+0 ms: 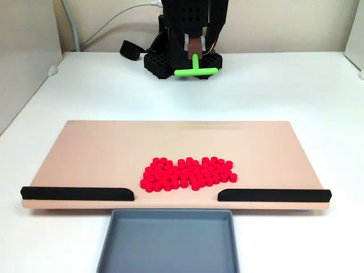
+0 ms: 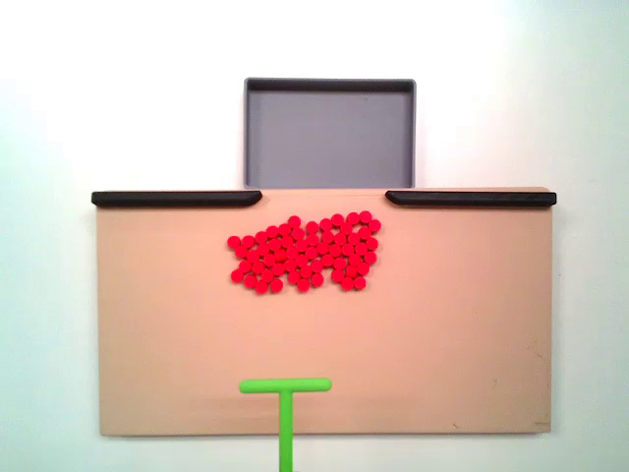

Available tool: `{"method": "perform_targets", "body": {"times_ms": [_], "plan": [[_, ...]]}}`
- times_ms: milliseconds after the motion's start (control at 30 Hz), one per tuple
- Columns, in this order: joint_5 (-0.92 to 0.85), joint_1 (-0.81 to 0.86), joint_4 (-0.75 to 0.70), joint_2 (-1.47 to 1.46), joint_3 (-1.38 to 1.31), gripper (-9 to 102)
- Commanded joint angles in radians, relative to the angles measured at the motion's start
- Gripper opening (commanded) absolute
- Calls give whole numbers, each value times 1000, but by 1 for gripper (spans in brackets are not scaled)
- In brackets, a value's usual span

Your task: Gather the left side granules

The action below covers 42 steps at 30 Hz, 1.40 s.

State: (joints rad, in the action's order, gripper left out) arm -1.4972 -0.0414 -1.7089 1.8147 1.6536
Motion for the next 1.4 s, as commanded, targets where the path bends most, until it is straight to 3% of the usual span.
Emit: {"method": "perform_targets", "body": {"times_ms": [0,1000,1367], "plan": [[0,-2,-5,29,-34,0],[8,23,-5,37,-18,0],[167,38,-3,28,-32,0]]}}
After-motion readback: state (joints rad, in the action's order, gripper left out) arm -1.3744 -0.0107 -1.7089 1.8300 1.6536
